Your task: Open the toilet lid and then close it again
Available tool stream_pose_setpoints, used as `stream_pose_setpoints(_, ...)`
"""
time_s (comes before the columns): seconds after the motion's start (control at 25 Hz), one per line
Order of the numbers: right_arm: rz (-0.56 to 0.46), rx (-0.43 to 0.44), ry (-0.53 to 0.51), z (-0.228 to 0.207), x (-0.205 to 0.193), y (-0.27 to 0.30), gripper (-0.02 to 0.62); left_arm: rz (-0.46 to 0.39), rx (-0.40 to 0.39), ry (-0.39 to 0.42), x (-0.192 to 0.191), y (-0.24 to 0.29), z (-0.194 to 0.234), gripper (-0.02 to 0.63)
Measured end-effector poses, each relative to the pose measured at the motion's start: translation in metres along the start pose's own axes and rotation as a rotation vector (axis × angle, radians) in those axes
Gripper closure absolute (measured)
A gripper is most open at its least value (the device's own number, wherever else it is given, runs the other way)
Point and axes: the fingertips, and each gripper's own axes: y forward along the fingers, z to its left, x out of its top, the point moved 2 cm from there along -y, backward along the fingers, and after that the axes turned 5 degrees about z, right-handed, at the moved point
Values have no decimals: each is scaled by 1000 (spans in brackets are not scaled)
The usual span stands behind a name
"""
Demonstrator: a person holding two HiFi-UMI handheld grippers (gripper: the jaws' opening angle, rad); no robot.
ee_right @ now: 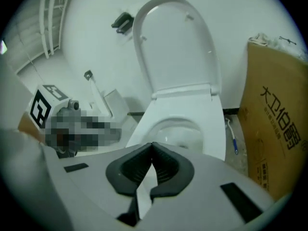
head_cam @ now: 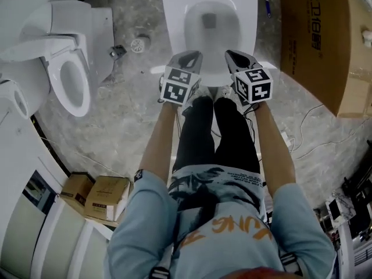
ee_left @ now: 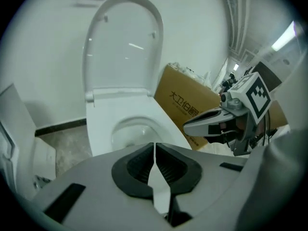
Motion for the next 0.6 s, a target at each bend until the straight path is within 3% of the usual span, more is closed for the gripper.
stream_pose_setpoints(0.24, -216, -42, -16, 0, 125, -42, 581, -217, 108, 36, 130, -62, 22, 575)
stream_pose_setpoints(0.6, -419, -110, -195, 1, 299, -113, 581, -408, 228, 243, 295, -150, 45, 574)
